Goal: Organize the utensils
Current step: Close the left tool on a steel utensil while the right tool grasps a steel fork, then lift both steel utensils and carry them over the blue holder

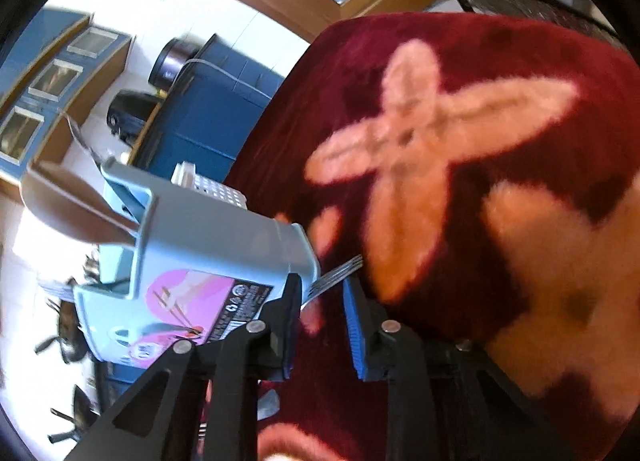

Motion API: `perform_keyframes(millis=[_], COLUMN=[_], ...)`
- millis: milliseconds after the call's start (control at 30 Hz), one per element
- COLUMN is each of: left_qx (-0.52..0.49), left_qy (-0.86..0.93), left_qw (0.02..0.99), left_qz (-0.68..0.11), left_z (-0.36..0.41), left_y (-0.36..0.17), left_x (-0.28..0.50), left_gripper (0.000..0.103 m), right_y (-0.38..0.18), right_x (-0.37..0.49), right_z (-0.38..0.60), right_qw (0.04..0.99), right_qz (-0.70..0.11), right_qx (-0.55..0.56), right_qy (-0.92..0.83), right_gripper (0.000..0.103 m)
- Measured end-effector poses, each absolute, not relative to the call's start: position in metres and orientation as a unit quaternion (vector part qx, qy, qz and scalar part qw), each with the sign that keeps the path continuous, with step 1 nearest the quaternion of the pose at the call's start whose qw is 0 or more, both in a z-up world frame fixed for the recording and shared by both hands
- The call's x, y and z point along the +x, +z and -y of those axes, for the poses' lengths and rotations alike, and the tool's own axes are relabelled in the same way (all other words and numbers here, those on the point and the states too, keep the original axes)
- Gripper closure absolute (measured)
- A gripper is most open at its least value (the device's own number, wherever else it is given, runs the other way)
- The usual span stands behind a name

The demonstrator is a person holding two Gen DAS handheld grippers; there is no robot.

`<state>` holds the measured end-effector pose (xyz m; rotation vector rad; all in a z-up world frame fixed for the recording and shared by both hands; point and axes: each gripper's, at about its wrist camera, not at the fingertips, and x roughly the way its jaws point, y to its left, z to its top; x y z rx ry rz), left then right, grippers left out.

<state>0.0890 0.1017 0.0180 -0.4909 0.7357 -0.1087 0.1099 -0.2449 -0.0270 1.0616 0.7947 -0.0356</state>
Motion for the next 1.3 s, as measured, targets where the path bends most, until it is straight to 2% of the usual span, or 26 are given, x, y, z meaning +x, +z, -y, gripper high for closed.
perform_keyframes(millis=[200, 333, 567, 600, 633, 667, 733, 1067, 1100, 1133, 1167, 1300], left_qx=[-0.254, -0.260, -0.268, -0.268, -0.268, -0.270, -0.275, -0.265, -0.268, -0.267, -0.263, -0.262], left_qy=[-0.048, -0.049, -0.047, -0.046, -0.046, -0.046, -0.050, -0.060, -0.061, -0.060, -0.057, -0.068], left_qw=[0.892, 0.889, 0.884, 0.884, 0.885, 0.884, 0.881, 0.879, 0.878, 0.878, 0.879, 0.885], left_qz=[-0.372, -0.375, -0.380, -0.379, -0.378, -0.380, -0.382, -0.392, -0.392, -0.392, -0.394, -0.380], left_z=[-0.105, -0.105, -0.105, -0.105, -0.105, -0.104, -0.102, -0.089, -0.088, -0.088, -0.088, -0.087], left_y=[0.005, 0.003, -0.002, -0.002, -0.002, -0.003, -0.005, -0.016, -0.019, -0.021, -0.022, -0.021], left_x=[0.094, 0.094, 0.096, 0.096, 0.097, 0.098, 0.099, 0.108, 0.111, 0.113, 0.115, 0.116], left_gripper=[0.099, 0.099, 0.096, 0.095, 0.089, 0.079, 0.068, 0.069, 0.071, 0.079, 0.093, 0.096], right_y=[-0.027, -0.024, -0.001, 0.009, 0.016, 0.026, 0.041, 0.072, 0.074, 0.076, 0.078, 0.088], right_x=[0.118, 0.119, 0.092, 0.085, 0.083, 0.078, 0.071, 0.055, 0.055, 0.055, 0.055, 0.052], right_z=[0.245, 0.244, 0.262, 0.266, 0.267, 0.269, 0.271, 0.267, 0.265, 0.264, 0.262, 0.255], right_qw=[0.783, 0.791, 0.815, 0.829, 0.835, 0.849, 0.866, 0.902, 0.905, 0.907, 0.910, 0.921], right_qz=[-0.384, -0.390, -0.343, -0.328, -0.321, -0.308, -0.294, -0.268, -0.267, -0.266, -0.264, -0.259], right_qx=[0.487, 0.469, 0.466, 0.453, 0.446, 0.429, 0.403, 0.337, 0.332, 0.327, 0.320, 0.289], right_qy=[-0.040, -0.038, -0.028, -0.025, -0.024, -0.022, -0.019, 0.005, 0.007, 0.009, 0.011, 0.023], right_gripper=[0.079, 0.084, 0.088, 0.089, 0.090, 0.090, 0.091, 0.093, 0.093, 0.094, 0.094, 0.094])
